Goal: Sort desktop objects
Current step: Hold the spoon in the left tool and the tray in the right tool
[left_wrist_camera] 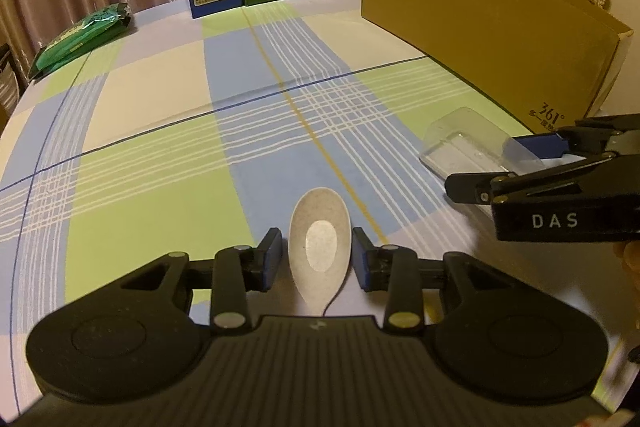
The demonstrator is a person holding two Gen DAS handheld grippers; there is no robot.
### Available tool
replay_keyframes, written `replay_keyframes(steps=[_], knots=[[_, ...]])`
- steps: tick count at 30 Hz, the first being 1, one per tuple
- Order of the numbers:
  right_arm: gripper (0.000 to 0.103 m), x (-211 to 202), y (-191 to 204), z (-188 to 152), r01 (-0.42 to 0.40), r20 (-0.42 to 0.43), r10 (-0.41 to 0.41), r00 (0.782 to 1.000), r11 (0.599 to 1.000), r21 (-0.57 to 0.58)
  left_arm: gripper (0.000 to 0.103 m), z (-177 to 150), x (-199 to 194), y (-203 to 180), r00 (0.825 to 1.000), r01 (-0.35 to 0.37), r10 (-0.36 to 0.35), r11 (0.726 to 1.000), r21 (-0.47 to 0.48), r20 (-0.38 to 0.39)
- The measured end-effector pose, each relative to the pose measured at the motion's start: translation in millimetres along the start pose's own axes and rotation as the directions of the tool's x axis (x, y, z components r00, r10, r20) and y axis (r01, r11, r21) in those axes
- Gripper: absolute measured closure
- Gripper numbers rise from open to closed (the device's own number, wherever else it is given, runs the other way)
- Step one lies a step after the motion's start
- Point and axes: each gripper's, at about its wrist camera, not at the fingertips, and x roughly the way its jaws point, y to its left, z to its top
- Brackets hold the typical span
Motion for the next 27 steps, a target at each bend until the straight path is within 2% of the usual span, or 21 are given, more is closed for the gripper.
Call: replay_keyframes(steps=[18, 19, 21, 27], knots=[[0.036, 0.9, 2.8, 1.5, 0.011, 0.001, -0.011, 1.000, 1.000, -0.021, 0.075, 5.8, -2.6, -4.7, 1.000, 0.000, 0.000, 1.000, 0.008, 0.006], [0.037, 1.6, 3.4, 1.6, 0.012, 0.000, -0.012, 1.000, 1.000, -0.023, 0.075, 7.4, -3.5, -5.0, 1.000, 0.002, -0.002, 1.000, 0.006, 0.011], [0.049, 2.7, 3.8, 1.9, 0.014, -0.007, -0.015, 1.000, 1.000, -0.027, 0.075, 10.1, -4.9, -5.6, 1.000, 0.005, -0.005, 1.000, 0.003, 0.021], [0.050, -0.9, 7.2, 5.0, 0.030, 0.018, -0.029, 0.999, 0.999, -0.041, 0.075, 16.2, -9.1, -6.2, 0.999, 0.014, -0.013, 1.000, -0.012, 0.044]])
